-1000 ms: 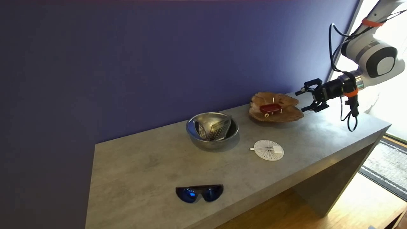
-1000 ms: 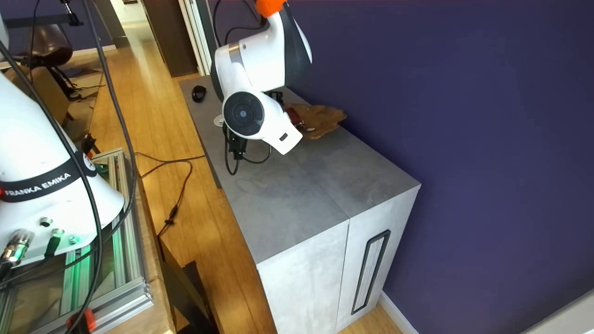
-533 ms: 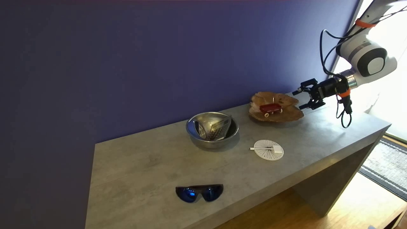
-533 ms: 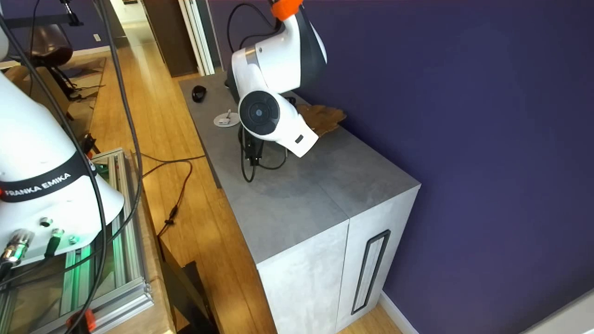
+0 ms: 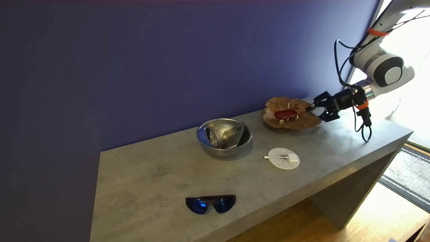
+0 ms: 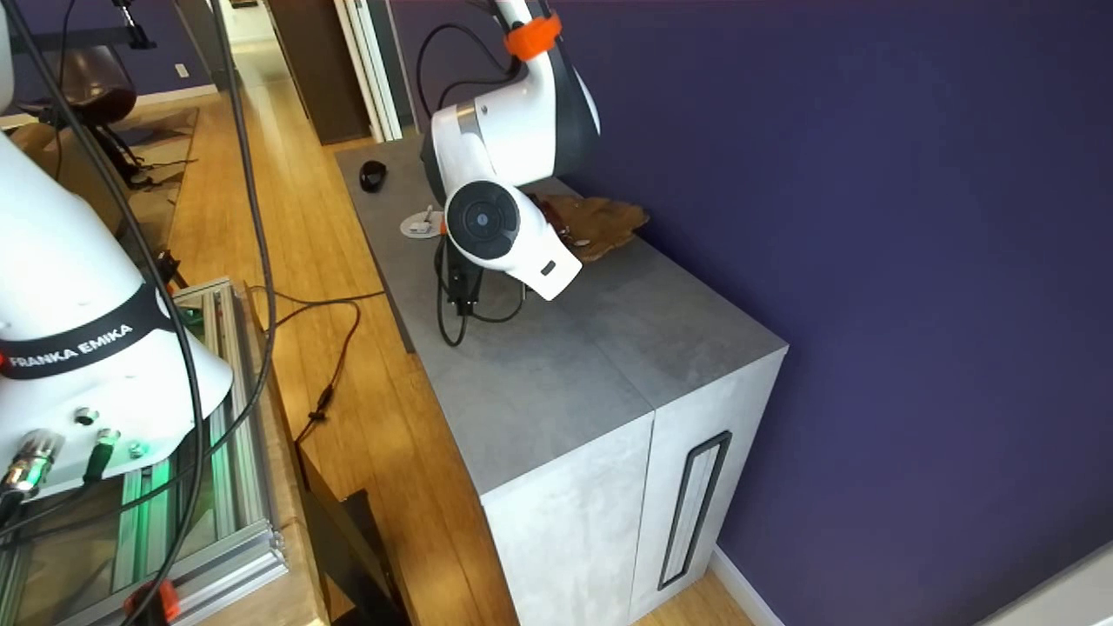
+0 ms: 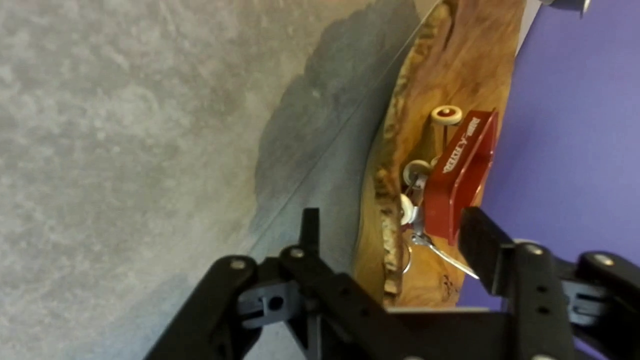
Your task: Move the brown bowl to the front right corner
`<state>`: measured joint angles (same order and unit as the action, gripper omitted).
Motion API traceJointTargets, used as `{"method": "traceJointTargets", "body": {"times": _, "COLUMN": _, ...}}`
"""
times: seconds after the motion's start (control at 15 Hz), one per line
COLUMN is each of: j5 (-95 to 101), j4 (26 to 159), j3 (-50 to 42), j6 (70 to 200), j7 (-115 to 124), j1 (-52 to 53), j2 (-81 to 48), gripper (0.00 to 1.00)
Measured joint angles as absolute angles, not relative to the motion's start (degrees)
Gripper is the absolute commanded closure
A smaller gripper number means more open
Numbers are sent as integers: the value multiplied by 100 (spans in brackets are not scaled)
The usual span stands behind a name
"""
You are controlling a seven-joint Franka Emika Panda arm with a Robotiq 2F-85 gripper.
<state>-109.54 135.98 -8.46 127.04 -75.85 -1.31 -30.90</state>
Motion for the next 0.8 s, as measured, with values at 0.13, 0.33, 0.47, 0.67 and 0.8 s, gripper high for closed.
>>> {"method": "traceJointTargets", "body": {"times": 0.13, "j5": -10954, "j4": 13599, "j3": -790, "j6": 12678, "j7": -7585, "j1": -88, "j2": -3090, "gripper": 73}}
{"method": "traceJointTargets", "body": {"times": 0.33, "j5": -10940, "j4": 13605, "j3": -735, "j6": 12662, "j7": -7585, "j1": -8, "j2": -3092, "gripper": 93}}
{"method": "traceJointTargets", "body": {"times": 0.47, "j5": -10935, "j4": 13614, "j3": -721, "j6": 12662, "j7": -7585, "j1": 36, "j2": -3093, "gripper": 100}}
{"method": "traceJointTargets", "body": {"times": 0.67, "j5": -10930, "j4": 13614, "j3": -723, "j6": 12664, "j7": -7583, "j1": 49, "j2": -3100, "gripper": 97}}
{"method": "traceJointTargets", "body": {"times": 0.8, "j5": -10930, "j4": 13613, "j3": -731, "j6": 12656, "j7": -7583, "j1": 43, "j2": -3101, "gripper": 97}}
